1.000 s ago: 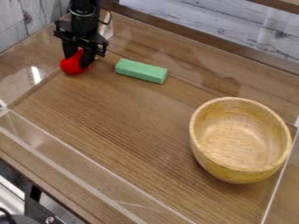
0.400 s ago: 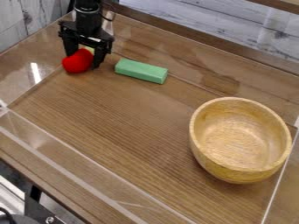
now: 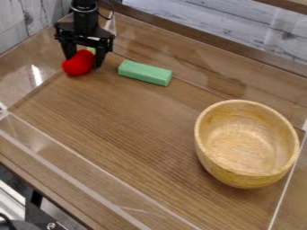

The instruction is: Move the red fruit to the left side of the table

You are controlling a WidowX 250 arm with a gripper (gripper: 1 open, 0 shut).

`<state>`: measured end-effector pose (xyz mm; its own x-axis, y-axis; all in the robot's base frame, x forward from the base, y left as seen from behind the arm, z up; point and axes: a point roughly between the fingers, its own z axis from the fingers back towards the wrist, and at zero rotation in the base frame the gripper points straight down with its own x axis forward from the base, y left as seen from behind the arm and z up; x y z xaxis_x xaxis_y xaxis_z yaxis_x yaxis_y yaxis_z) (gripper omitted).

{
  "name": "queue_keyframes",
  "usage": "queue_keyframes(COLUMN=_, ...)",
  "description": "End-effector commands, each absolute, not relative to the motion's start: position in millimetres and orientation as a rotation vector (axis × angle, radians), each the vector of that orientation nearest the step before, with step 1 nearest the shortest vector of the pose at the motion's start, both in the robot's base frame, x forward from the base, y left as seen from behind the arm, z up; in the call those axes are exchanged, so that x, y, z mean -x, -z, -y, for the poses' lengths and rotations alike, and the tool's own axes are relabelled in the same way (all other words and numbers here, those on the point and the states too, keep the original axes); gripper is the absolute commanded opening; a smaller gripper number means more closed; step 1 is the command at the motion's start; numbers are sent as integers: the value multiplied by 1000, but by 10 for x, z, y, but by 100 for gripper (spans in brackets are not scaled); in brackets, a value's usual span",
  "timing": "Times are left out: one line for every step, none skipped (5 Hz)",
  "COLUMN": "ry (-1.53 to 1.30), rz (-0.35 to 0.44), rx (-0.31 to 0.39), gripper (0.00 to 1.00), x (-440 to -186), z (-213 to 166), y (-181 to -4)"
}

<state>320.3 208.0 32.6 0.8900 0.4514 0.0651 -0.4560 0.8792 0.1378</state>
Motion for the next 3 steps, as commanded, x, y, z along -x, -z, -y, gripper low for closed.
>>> queue_keyframes(ry=-543, rz=101, rx=-172, gripper=100, x=-3223, z=-2183, y=-668)
queue_keyframes(ry=-584, rz=104, rx=-169, gripper=100, x=-3227, z=-2189, y=-748)
queue_keyframes(ry=-605, rz=105, rx=-169, gripper=100, x=-3236, z=-2095, y=-817)
